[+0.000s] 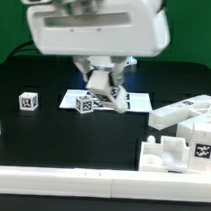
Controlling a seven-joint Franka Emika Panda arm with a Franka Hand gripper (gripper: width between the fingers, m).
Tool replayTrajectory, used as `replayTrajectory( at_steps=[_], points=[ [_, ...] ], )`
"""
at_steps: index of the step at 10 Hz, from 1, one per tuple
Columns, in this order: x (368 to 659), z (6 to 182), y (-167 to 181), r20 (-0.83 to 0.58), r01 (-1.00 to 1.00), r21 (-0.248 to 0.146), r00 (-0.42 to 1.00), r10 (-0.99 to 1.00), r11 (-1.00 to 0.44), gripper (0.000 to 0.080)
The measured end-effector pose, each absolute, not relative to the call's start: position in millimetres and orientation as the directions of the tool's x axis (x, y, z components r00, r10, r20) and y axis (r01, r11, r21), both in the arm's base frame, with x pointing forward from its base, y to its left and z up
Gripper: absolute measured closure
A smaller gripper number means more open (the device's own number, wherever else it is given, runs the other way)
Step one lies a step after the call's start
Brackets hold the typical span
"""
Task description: Assemble chair
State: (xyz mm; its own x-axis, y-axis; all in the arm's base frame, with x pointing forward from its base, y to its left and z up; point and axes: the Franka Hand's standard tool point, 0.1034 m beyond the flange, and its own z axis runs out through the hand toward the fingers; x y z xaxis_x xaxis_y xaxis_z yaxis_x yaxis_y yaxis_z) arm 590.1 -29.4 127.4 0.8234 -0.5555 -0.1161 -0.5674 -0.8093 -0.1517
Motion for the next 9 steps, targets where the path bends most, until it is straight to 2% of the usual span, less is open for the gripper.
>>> replayTrajectory(
  at_steps=[4, 6, 7, 8, 9],
  points=[
    [597.4, 119.8, -18.1, 0.173, -0.536, -0.172, 0.810, -0.561, -0.827, 0.0515],
    [604.2, 120.0, 10.1, 0.272, -0.552, -0.185, 0.766, -0.582, -0.813, 0.0515],
    [607.3, 124.8, 14.9, 0.296, -0.533, -0.178, 0.773, -0.561, -0.828, 0.0515],
    [612.0, 129.5, 1.4, 0.349, -0.523, -0.172, 0.760, -0.548, -0.835, 0.0515],
    [612.1, 127.1, 1.5, 0.366, -0.524, -0.175, 0.751, -0.549, -0.834, 0.0515]
  ],
)
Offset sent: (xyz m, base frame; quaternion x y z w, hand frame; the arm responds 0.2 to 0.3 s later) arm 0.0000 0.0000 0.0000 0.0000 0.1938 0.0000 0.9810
